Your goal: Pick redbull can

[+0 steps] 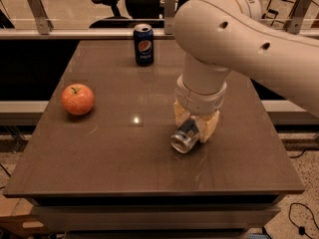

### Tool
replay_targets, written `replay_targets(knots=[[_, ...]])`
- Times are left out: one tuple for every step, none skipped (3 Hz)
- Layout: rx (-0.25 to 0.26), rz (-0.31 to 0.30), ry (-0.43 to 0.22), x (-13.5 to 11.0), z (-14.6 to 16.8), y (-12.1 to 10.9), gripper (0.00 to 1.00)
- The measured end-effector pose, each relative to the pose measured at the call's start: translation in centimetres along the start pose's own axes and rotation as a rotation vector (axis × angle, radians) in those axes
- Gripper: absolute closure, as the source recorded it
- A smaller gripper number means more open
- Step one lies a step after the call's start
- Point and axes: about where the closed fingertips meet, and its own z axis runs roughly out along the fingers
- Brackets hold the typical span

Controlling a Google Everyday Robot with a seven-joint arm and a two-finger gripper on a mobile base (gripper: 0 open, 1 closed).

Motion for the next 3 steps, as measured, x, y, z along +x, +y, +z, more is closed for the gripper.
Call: replay_targets(knots=[[-0.001, -0.001, 0.000, 0.01, -0.05, -0.07, 0.87], [0.008, 0.005, -0.009, 0.06, -0.19, -0.14, 1.00], [0.043, 0.027, -0.056, 0.32, -0.64, -0.30, 1.00]])
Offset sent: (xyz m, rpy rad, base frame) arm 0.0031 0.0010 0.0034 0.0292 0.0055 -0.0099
